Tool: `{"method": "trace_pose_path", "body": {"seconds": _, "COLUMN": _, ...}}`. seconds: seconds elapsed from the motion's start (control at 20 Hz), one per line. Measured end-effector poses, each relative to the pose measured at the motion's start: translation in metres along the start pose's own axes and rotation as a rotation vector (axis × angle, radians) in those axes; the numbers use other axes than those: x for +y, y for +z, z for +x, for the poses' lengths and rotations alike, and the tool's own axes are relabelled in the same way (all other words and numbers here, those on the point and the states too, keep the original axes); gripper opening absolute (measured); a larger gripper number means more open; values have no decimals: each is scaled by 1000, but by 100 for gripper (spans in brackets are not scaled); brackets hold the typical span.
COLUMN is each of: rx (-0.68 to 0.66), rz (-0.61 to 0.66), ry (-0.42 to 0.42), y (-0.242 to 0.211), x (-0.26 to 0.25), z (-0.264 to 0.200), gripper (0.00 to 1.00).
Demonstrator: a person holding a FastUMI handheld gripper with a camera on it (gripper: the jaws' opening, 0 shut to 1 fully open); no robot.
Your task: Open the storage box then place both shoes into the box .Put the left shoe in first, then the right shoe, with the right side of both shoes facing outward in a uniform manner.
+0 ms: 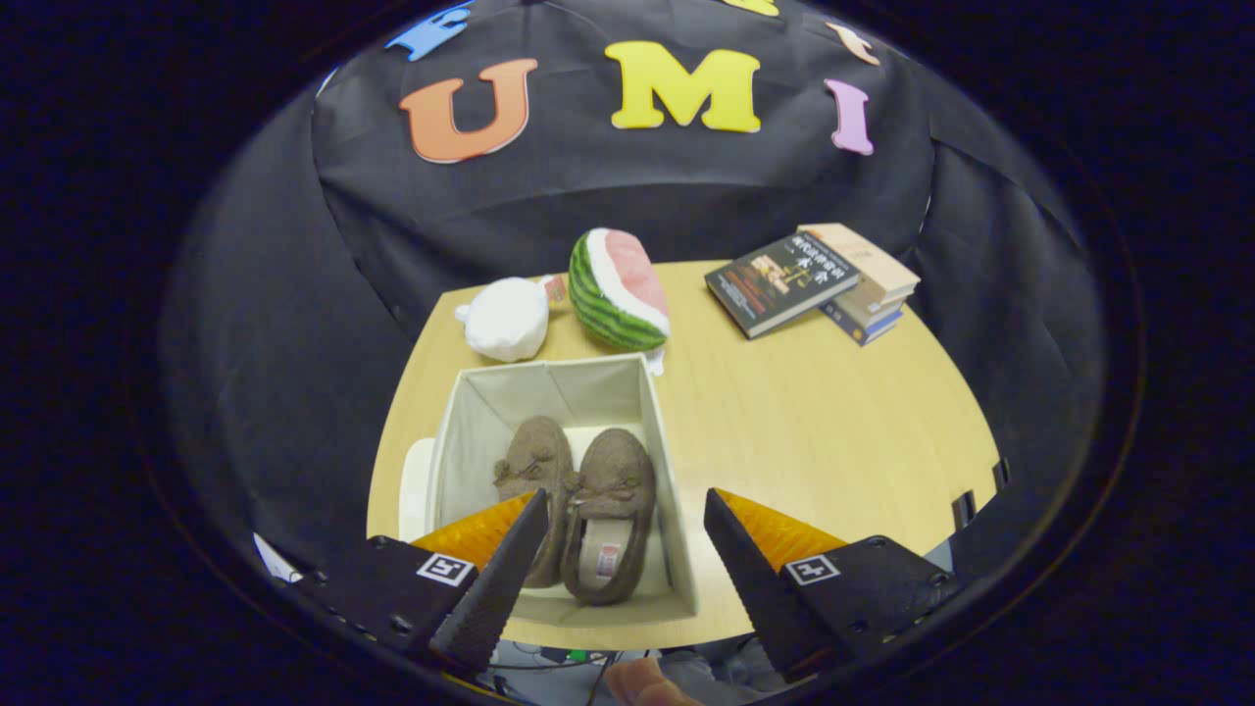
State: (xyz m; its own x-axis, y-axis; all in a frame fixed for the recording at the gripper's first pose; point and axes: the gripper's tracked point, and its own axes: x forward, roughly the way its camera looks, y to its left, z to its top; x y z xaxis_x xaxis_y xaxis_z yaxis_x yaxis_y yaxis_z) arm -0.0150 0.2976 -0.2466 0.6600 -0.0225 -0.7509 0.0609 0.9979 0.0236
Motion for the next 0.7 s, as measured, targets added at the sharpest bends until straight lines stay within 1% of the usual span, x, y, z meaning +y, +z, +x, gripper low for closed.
{"method": "trace_pose_path", "body": {"seconds": 0.15, "rx": -131, "rz": -19, "ry": 2, "y": 31, "x": -36, "z": -43, "gripper": 99}}
{"method": "trace_pose_path", "body": {"seconds": 0.25, "rx": -244, "rz": -36, "ry": -22, "y": 55, "x": -70, "z": -70, "gripper": 99}}
{"method": "trace_pose_path", "body": {"seconds": 0.3, "rx": -324, "rz": -48, "ry": -49, "y": 68, "x": -93, "z": -88, "gripper": 98}}
{"method": "trace_pose_path", "body": {"seconds": 0.35, "rx": -385, "rz": -63, "ry": -56, "y": 79, "x": -108, "z": -103, "gripper": 98}}
{"method": "trace_pose_path", "body": {"seconds": 0.5, "rx": -523, "rz": -76, "ry": -15, "y": 95, "x": -149, "z": -150, "gripper": 97}}
{"method": "trace_pose_path", "body": {"seconds": 0.7, "rx": -616, "rz": -64, "ry": 48, "y": 101, "x": -222, "z": -196, "gripper": 97}}
